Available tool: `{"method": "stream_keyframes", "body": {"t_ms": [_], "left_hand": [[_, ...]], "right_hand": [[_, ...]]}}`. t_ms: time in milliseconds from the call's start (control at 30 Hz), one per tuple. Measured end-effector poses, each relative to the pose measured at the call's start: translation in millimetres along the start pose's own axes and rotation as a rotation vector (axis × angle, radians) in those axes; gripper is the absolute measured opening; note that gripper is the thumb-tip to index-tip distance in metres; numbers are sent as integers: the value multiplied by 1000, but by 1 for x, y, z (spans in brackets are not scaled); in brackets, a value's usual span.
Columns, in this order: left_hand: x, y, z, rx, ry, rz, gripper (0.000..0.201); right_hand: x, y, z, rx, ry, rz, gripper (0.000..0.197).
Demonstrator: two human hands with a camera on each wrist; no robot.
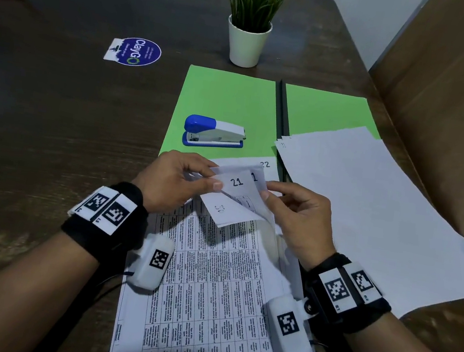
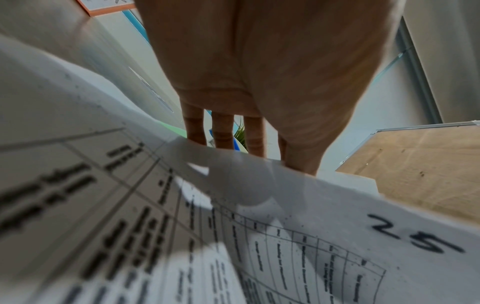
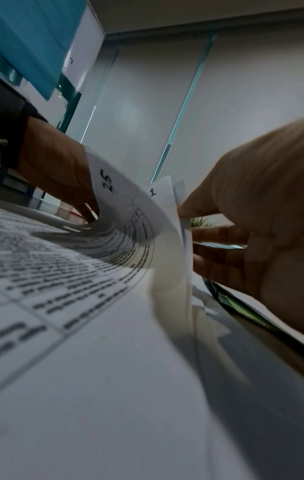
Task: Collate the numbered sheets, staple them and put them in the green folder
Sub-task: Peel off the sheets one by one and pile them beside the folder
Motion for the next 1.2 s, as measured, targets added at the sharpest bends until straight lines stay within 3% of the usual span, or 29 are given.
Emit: {"method": "stream_keyframes", "body": {"t_ms": [133, 333, 533, 967, 1200], "left_hand": [[1, 0, 5, 13, -24, 46, 11], [7, 3, 1, 44, 16, 112, 16], [7, 2, 2, 33, 36, 95, 12], [7, 0, 7, 13, 29, 101, 13], [8, 1, 6, 46, 23, 108, 13]], "right_hand": [[1, 1, 4, -83, 32, 17, 19], [4, 1, 8, -190, 165, 13, 26], [6, 4, 18, -233, 117, -39, 25], [7, 7, 20, -150, 98, -13, 41], [10, 8, 21, -164, 151, 20, 33]]}}
Point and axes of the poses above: each hand's wrist, its own y-axis away from the middle knuckle, its own x-axis out of the palm, z = x × y, the point moved 5 cm from there along -y, towards the middle knuckle, and after that the axes turned 13 degrees about -z, right-handed, at the moved point
